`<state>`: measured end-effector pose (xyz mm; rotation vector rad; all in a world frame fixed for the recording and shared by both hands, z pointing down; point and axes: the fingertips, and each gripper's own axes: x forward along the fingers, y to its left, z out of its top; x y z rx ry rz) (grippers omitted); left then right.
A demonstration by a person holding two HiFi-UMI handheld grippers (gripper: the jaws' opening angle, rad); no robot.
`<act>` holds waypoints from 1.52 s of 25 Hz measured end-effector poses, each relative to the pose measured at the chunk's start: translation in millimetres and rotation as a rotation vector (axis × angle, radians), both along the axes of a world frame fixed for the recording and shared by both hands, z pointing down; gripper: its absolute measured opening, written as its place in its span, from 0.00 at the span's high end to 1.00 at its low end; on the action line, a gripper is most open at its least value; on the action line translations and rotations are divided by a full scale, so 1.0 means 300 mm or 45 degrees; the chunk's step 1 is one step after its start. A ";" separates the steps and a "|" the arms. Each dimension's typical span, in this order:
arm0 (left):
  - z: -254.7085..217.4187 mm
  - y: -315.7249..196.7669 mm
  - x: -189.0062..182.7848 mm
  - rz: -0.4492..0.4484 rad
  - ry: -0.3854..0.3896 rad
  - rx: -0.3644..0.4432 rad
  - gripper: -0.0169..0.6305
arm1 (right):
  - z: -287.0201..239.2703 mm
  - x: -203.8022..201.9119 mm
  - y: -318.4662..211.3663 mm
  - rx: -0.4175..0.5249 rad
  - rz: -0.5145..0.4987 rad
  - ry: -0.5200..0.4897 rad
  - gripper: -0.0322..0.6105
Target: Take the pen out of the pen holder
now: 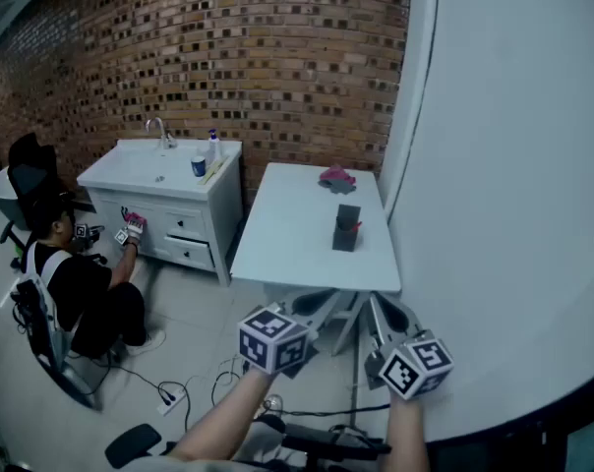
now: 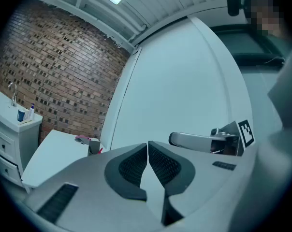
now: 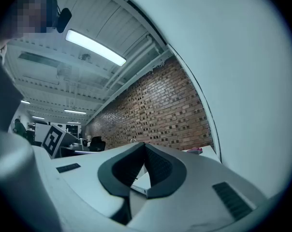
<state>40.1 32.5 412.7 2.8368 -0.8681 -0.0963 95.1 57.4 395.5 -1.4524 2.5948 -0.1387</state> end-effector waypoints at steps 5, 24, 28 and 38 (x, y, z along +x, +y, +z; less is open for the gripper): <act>-0.009 -0.010 0.018 -0.022 -0.007 0.002 0.95 | -0.002 0.031 -0.002 -0.002 -0.006 0.001 0.95; -0.004 -0.229 0.097 0.021 -0.027 -0.031 0.95 | -0.019 0.099 -0.220 -0.029 0.044 0.016 0.95; 0.002 -0.324 0.107 0.046 -0.023 -0.048 0.95 | -0.012 0.106 -0.309 -0.053 0.067 0.024 0.95; 0.029 -0.581 0.146 0.089 -0.029 -0.088 0.96 | 0.016 0.133 -0.562 -0.117 0.108 0.041 0.95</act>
